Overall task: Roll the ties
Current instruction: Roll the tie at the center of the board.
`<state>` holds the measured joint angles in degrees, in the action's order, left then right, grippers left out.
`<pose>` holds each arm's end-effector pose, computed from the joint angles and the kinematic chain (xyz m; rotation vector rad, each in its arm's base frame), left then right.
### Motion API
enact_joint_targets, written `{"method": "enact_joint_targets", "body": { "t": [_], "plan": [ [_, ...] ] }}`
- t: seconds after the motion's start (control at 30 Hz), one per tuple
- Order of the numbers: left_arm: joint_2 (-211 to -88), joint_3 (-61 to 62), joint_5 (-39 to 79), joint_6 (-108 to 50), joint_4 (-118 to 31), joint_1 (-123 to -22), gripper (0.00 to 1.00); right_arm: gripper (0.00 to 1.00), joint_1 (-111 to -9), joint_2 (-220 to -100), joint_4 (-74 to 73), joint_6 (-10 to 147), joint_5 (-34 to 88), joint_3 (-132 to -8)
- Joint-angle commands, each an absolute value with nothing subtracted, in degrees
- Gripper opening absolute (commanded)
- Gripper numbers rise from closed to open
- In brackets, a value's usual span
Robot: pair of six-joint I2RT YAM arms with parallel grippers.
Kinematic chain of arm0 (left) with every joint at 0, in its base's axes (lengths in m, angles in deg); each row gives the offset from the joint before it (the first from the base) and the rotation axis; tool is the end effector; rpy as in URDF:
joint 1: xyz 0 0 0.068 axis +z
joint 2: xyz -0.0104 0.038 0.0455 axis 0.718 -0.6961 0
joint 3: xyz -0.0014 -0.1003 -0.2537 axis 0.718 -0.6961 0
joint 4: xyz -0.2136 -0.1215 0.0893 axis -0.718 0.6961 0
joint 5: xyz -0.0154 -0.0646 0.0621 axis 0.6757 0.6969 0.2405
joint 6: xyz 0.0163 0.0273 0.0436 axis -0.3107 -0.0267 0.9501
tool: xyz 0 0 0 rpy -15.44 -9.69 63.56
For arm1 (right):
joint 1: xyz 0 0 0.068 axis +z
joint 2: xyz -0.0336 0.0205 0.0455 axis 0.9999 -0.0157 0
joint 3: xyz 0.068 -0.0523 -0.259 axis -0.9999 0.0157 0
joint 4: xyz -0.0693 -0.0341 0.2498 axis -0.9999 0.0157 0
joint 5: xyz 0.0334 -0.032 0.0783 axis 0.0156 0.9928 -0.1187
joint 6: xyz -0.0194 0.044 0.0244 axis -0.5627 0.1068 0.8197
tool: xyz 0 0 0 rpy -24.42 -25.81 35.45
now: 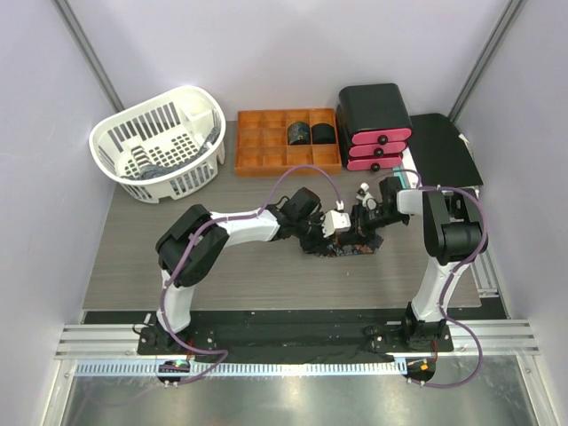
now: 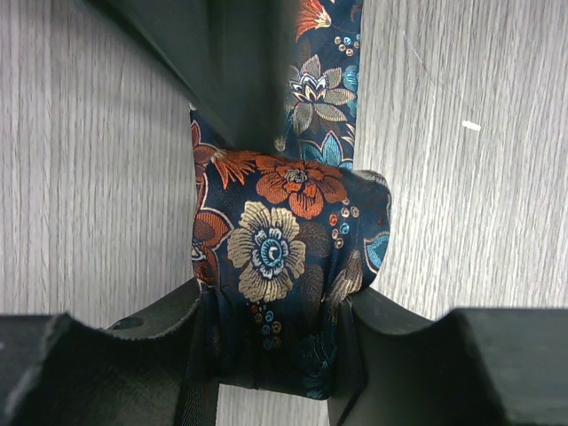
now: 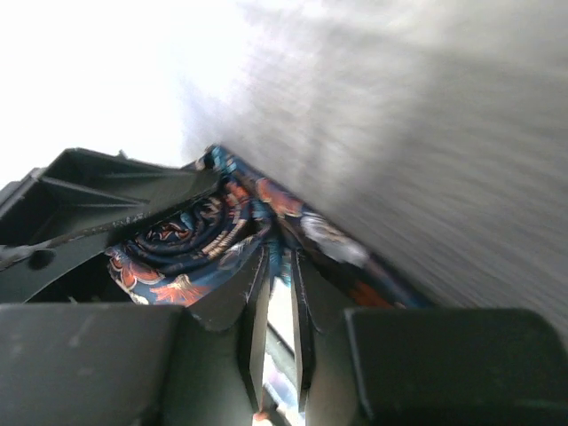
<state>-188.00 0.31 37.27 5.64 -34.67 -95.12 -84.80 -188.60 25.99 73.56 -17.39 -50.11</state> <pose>0.2620 -0.3273 0.1542 1.6134 1.8460 -0.7416 0.3129 0.0515 0.1032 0.0882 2.8093 1.3789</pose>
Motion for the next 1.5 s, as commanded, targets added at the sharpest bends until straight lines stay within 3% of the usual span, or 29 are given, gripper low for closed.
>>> {"method": "enact_joint_targets", "body": {
  "t": [0.0, 0.6, 0.97, 1.07, 1.1, 1.2, 1.47],
  "plan": [
    [-186.37, -2.2, 33.34, 5.67, -30.33, -95.46, 0.03, 0.22, -87.08, -185.59, 27.24, 70.49, -11.62, -52.74],
    [-187.25, -0.88, 27.62, 5.75, -26.65, -95.46, 0.0, 0.17, -86.02, -189.11, 31.98, 64.95, -4.05, -53.43],
    [-188.13, -0.53, 27.36, 4.52, -26.47, -95.63, 0.0, 0.2, -85.15, -183.48, 34.71, 67.5, -12.57, -54.59],
    [-188.3, -0.44, 27.27, 4.35, -26.47, -95.63, 0.0, 0.26, -85.32, -181.2, 32.96, 70.3, -16.35, -53.8],
    [-188.56, -0.53, 27.18, 4.35, -26.47, -95.54, 0.0, 0.34, -85.32, -180.06, 31.39, 71.53, -17.31, -53.27],
    [-188.65, -0.53, 27.18, 4.35, -26.64, -95.63, 0.0, 0.44, -85.23, -178.74, 28.13, 75.66, -20.22, -51.87],
    [-189.09, -0.18, 27.35, 3.91, -26.47, -95.54, 0.07, 0.49, -82.95, -179.44, 22.58, 80.33, -23.3, -47.47]
  ]
}}
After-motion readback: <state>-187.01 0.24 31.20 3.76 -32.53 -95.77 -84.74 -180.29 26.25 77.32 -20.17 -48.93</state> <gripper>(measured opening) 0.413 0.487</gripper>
